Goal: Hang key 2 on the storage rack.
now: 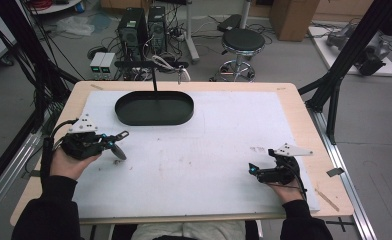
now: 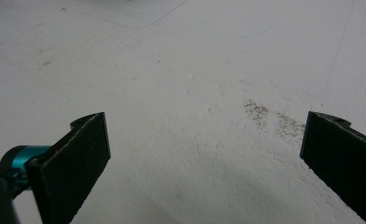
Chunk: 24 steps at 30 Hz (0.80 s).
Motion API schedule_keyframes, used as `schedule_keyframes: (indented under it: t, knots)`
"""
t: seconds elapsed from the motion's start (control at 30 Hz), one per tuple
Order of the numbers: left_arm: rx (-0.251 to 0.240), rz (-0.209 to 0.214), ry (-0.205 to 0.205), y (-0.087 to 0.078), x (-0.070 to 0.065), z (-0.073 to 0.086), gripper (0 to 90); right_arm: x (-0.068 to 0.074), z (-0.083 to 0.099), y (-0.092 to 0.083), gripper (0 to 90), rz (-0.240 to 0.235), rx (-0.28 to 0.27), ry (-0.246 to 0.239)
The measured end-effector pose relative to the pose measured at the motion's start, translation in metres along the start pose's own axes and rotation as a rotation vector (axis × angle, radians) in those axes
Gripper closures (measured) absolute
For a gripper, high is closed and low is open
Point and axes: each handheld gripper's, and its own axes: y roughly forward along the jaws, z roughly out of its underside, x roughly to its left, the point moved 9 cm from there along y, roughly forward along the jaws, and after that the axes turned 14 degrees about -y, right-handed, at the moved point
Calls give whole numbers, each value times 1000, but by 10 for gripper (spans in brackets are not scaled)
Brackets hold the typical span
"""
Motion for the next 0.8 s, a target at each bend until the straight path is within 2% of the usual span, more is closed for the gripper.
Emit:
schedule_keyframes:
  t: [0.2,0.3,0.43,0.63,0.8]
  knots:
    - [14,-37,39,5,10,-11,839,0,-1,0,7,-6,-13,9]
    - [27,-55,45,9,15,-14,839,-1,0,2,8,-4,-11,14]
    - [12,-67,46,13,20,-23,839,-1,-1,2,8,0,-22,13]
    - [7,-98,77,15,26,-40,839,-5,2,3,8,5,-8,28]
    - [-22,-102,81,15,29,-57,839,-4,2,4,8,1,-7,32]
